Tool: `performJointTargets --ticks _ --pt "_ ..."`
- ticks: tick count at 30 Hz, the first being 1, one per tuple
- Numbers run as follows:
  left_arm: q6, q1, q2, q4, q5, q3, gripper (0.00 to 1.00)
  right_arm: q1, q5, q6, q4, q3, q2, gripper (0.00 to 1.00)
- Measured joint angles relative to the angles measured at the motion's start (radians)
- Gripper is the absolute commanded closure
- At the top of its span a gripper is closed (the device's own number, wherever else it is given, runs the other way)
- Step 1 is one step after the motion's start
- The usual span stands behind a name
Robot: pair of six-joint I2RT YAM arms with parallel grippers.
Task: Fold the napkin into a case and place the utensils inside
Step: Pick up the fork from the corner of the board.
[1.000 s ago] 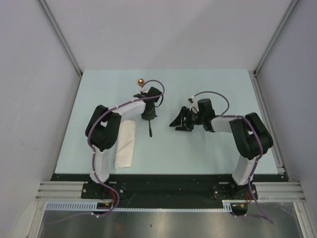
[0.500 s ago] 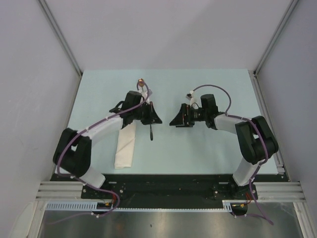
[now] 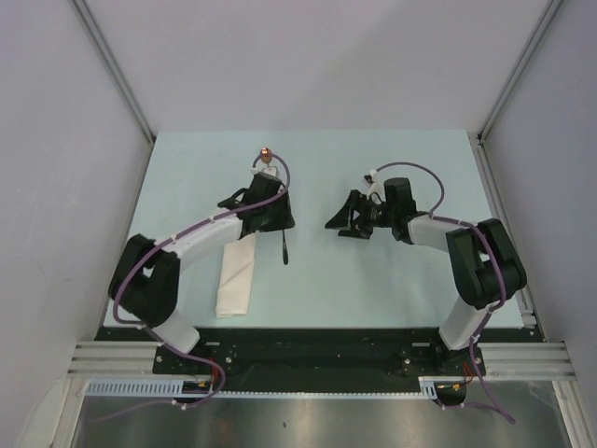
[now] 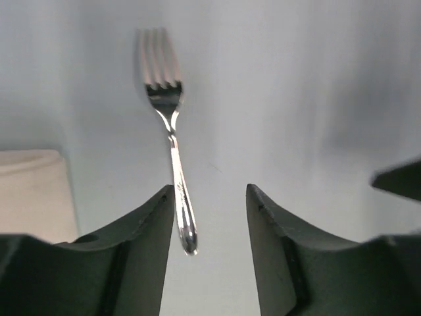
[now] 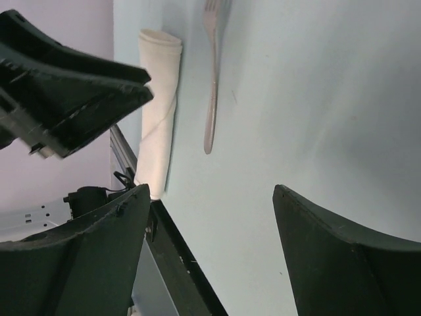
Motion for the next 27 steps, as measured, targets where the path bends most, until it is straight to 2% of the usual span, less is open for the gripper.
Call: performJointTargets --ticks 5,10,12,13,14,16,17,18,22,27 --pt "-0.001 -0.005 0.210 -0.016 -0.165 0.108 0.53 -0.040 0.013 -0.015 -0.047 -0.029 -0.043 0.20" --pt "-0.002 -0.005 0.353 -0.040 -0.228 0.190 0.52 -0.067 0.009 -0.033 -0.053 -0.050 -0.098 0.20" --pt "0.001 -0.006 0.385 -0.052 -0.248 0.218 0.55 -0.071 0.006 -0.036 -0.052 -0.053 -0.106 0.20" --pt "0.002 -0.006 0.392 -0.053 -0.249 0.231 0.58 -0.071 0.005 -0.035 -0.051 -0.053 -0.106 0.20" --pt "0.004 -0.006 0.399 -0.054 -0.249 0.242 0.71 -0.071 0.005 -0.035 -0.051 -0.055 -0.106 0.20" --pt "0.007 -0.006 0.410 -0.053 -0.246 0.254 0.85 -0.071 0.005 -0.035 -0.051 -0.060 -0.106 0.20" --pt "0.008 -0.006 0.414 -0.051 -0.243 0.256 0.96 -0.071 0.005 -0.035 -0.051 -0.061 -0.106 0.20" --pt "0.007 -0.006 0.414 -0.051 -0.236 0.257 1.00 -0.068 0.005 -0.036 -0.051 -0.062 -0.105 0.19" --pt "0.011 0.006 0.409 0.001 -0.165 0.235 1.00 -0.060 0.004 -0.043 -0.048 -0.061 -0.102 0.17" --pt "0.017 0.066 0.322 0.127 0.117 0.089 1.00 -0.057 -0.032 -0.077 -0.047 -0.017 -0.056 0.16"
